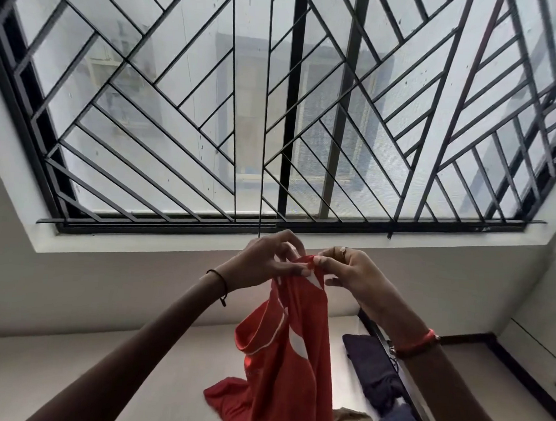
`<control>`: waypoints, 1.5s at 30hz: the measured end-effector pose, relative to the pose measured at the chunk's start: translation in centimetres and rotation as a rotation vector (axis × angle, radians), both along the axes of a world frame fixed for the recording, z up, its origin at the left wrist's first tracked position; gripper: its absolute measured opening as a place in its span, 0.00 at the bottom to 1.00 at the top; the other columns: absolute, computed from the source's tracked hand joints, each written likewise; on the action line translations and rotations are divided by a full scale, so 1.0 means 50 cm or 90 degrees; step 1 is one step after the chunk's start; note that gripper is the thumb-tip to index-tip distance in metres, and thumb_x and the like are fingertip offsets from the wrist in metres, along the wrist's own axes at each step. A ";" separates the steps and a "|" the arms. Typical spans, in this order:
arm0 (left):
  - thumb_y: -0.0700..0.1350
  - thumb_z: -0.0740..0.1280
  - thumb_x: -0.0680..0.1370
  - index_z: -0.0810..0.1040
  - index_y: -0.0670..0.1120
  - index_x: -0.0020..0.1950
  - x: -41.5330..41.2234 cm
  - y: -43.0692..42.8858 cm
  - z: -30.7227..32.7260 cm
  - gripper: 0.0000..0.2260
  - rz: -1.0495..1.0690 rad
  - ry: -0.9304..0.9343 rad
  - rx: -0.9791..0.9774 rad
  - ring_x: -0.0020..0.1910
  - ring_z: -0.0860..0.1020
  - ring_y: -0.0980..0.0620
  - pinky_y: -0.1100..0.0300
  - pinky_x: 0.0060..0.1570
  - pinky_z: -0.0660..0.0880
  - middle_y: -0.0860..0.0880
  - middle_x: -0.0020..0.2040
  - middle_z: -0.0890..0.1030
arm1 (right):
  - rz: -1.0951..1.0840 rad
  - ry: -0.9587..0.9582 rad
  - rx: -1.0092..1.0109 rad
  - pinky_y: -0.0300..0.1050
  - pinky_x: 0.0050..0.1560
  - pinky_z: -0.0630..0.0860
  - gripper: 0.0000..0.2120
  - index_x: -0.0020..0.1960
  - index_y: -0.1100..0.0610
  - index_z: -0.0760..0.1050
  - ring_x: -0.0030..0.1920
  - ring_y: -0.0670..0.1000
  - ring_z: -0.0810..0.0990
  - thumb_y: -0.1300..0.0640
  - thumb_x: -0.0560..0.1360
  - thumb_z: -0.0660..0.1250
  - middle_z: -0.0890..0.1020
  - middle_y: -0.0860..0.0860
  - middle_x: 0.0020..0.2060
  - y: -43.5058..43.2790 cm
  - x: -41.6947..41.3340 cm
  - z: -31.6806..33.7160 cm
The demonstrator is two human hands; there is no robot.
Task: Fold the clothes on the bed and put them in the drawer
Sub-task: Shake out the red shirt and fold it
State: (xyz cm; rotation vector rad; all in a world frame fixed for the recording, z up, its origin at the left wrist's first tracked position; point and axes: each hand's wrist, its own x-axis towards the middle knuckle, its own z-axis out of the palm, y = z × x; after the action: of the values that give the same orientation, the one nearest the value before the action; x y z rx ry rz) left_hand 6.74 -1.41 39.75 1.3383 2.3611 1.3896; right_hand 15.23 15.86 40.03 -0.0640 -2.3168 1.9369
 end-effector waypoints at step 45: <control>0.56 0.65 0.75 0.80 0.55 0.52 0.019 0.035 -0.017 0.10 0.237 0.314 -0.043 0.47 0.68 0.64 0.61 0.51 0.54 0.60 0.50 0.80 | -0.185 0.392 0.323 0.26 0.44 0.72 0.29 0.64 0.51 0.74 0.39 0.42 0.80 0.67 0.66 0.75 0.83 0.47 0.36 -0.009 0.007 -0.020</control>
State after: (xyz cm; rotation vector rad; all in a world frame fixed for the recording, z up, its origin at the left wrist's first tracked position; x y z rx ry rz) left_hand 7.69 0.32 38.88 1.4072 3.0799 1.1321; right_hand 15.59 15.41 39.04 0.2017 -2.1306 1.0039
